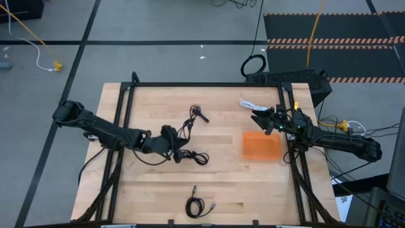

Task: Pick and place USB-C Cables
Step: Put the middle left black charger cable into the orange bin

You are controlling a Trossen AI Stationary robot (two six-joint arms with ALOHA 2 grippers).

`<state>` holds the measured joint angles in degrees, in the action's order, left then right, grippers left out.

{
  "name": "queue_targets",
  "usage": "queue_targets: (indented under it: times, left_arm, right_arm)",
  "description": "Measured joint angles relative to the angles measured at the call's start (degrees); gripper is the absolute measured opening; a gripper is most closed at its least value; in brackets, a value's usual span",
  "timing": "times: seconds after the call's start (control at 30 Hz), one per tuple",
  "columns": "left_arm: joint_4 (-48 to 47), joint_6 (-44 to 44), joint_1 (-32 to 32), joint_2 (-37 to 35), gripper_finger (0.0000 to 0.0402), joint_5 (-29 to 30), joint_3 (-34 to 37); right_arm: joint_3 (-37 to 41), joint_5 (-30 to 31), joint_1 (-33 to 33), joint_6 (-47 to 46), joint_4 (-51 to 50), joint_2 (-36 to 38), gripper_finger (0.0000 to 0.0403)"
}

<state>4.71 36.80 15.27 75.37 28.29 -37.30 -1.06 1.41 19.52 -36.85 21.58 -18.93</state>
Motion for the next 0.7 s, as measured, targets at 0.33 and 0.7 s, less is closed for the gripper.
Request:
queue_targets:
  times: [0.33,0.7]
  left_arm:
    - [13.24,-7.08,-1.06,3.9,0.0008,-4.2,0.0]
    - [30.52,-14.5,-3.56,12.36,0.0015,-7.32,0.02]
  right_arm:
    - [0.0,0.26,0.0,-0.14,1.26,0.02,0.0256]
    - [0.0,0.24,-0.01,-1.54,2.78,-0.01,0.0256]
